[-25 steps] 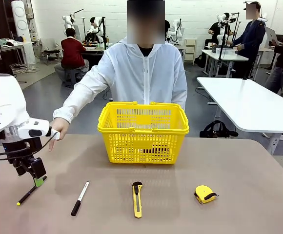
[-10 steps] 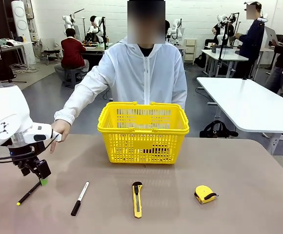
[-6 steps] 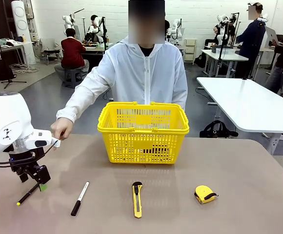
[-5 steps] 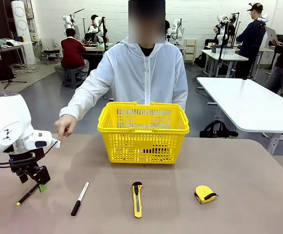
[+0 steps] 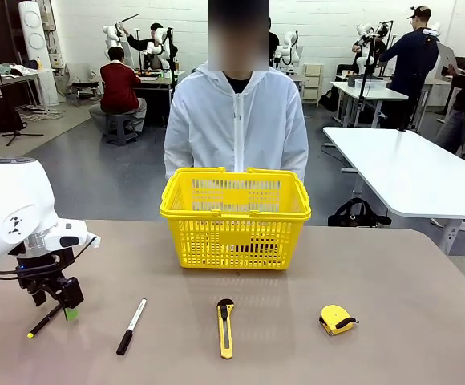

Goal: Place the items the person wants into the basket.
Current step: Pick up the item the person points to and place it in the Market Basket.

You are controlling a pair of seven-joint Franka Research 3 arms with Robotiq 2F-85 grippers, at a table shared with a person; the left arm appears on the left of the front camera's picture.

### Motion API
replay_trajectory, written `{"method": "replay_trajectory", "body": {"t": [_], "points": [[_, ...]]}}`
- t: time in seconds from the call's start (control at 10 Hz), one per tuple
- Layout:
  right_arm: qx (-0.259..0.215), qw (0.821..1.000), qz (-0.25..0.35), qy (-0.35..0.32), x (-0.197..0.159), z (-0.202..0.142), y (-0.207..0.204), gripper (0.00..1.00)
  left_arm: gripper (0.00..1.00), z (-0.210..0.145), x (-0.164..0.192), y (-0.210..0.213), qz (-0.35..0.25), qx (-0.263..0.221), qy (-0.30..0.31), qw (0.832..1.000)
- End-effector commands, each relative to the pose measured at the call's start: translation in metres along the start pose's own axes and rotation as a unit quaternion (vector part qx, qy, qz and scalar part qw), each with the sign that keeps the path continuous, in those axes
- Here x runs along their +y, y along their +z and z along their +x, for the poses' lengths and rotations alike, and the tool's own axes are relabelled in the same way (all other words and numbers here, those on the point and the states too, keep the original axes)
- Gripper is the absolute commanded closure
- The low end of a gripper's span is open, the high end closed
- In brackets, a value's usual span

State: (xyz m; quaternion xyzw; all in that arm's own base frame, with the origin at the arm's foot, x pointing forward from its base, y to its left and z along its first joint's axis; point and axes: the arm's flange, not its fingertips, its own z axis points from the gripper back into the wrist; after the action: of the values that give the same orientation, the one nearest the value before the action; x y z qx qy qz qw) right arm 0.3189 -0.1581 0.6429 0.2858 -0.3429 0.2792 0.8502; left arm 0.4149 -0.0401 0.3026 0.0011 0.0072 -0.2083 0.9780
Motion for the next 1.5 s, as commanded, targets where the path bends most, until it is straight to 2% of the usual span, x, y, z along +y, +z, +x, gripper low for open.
{"method": "replay_trajectory", "body": {"t": [0.0, 0.1, 0.2, 0.3, 0.4, 0.5, 1.2, 1.4], "points": [[-0.003, 1.0, 0.002, 0.001, 0.0, -0.001, -0.001, 0.0, 0.0, 0.001, 0.001, -0.006, 0.027, -0.01, 0.009, 1.0], [-0.003, 1.0, 0.002, 0.001, 0.0, -0.001, -0.001, 0.0, 0.59, 0.001, 0.0, -0.005, 0.031, -0.013, 0.007, 0.999], [-0.003, 1.0, 0.002, 0.001, 0.0, -0.001, -0.001, 0.0, 0.59, 0.0, 0.0, -0.006, 0.032, -0.014, 0.008, 0.999], [-0.003, 1.0, 0.002, 0.001, 0.0, -0.001, -0.001, 0.0, 1.0, -0.001, 0.001, -0.006, 0.034, -0.013, 0.006, 0.999], [-0.003, 1.0, 0.002, 0.001, 0.0, -0.001, -0.001, 0.0, 0.64, 0.0, 0.002, -0.006, 0.034, -0.013, 0.006, 0.999], [-0.003, 1.0, 0.002, 0.001, 0.0, -0.001, -0.001, 0.0, 1.0, 0.0, 0.002, -0.006, 0.036, -0.012, 0.004, 0.999], [-0.003, 1.0, 0.002, 0.001, 0.0, -0.001, -0.001, 0.0, 1.0, -0.002, 0.002, -0.004, 0.038, -0.014, -0.005, 0.999], [-0.003, 1.0, 0.002, 0.001, 0.0, -0.001, -0.001, 0.0, 1.0, -0.006, 0.004, 0.023, 0.039, -0.019, -0.01, 0.999]]}}
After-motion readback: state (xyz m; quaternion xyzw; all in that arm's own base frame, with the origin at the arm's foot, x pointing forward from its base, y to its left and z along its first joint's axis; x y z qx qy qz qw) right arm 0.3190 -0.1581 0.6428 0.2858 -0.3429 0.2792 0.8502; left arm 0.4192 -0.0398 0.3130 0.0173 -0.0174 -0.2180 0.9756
